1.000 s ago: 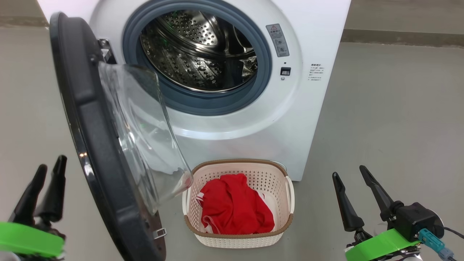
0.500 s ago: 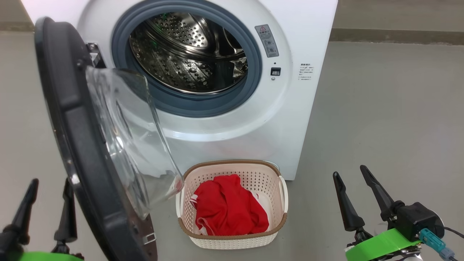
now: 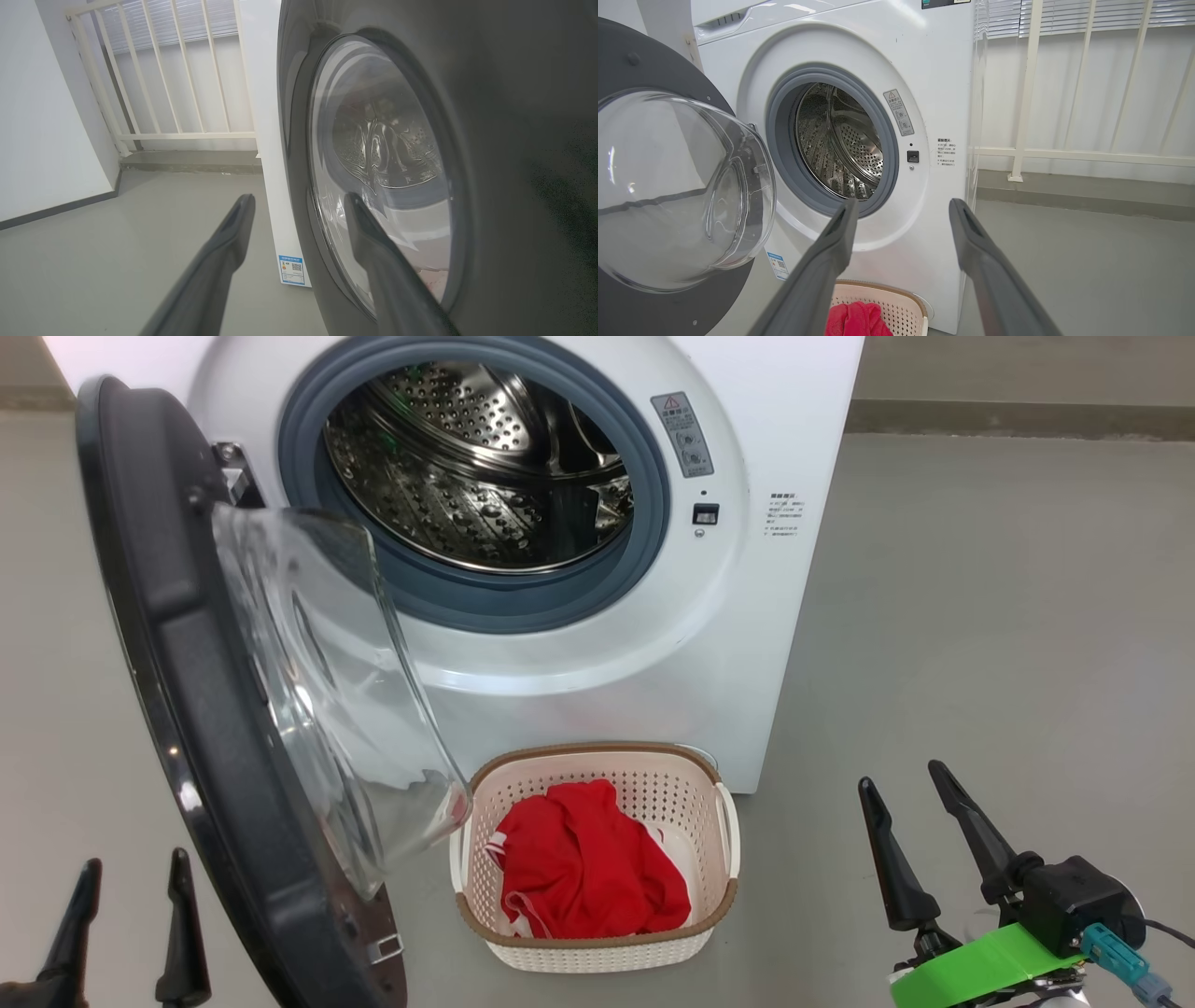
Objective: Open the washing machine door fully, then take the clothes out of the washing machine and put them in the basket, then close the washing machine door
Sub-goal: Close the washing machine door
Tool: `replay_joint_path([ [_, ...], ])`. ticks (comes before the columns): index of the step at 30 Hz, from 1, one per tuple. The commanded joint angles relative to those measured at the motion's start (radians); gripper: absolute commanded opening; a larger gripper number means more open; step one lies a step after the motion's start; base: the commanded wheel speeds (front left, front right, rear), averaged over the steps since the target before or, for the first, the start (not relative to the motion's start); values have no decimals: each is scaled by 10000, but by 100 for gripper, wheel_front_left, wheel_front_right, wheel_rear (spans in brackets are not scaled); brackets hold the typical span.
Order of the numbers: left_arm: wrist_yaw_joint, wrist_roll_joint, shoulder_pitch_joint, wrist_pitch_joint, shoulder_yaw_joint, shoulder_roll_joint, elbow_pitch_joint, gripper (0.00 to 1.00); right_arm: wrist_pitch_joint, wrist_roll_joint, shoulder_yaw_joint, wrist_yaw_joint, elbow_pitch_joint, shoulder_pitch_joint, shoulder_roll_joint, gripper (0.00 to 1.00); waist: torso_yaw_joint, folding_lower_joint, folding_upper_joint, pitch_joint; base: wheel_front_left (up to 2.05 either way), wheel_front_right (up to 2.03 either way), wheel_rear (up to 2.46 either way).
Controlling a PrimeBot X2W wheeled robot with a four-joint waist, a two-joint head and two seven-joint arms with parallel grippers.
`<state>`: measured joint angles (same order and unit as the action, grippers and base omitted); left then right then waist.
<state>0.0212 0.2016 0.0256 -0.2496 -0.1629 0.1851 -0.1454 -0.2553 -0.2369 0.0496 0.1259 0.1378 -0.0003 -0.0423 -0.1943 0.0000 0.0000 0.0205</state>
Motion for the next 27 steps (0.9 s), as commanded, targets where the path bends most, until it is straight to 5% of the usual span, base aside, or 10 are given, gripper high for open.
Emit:
replay_joint_path([
  [1, -80, -115, -179, -120, -491, 56, 226, 100, -65, 32, 239, 48, -283, -389, -79, 100, -2, 0, 0, -33, 0, 0, 0],
  [12, 261, -410, -35, -121, -950, -712, 18, 100, -65, 96, 266, 48, -258, -441, -79, 100, -106, 0, 0, -109, 0, 0, 0],
  [27, 693, -718, -168, -122, -1217, -975, -266, 100, -65, 75, 281, 48, -219, -410, -79, 100, -109, 0, 0, -69, 0, 0, 0],
])
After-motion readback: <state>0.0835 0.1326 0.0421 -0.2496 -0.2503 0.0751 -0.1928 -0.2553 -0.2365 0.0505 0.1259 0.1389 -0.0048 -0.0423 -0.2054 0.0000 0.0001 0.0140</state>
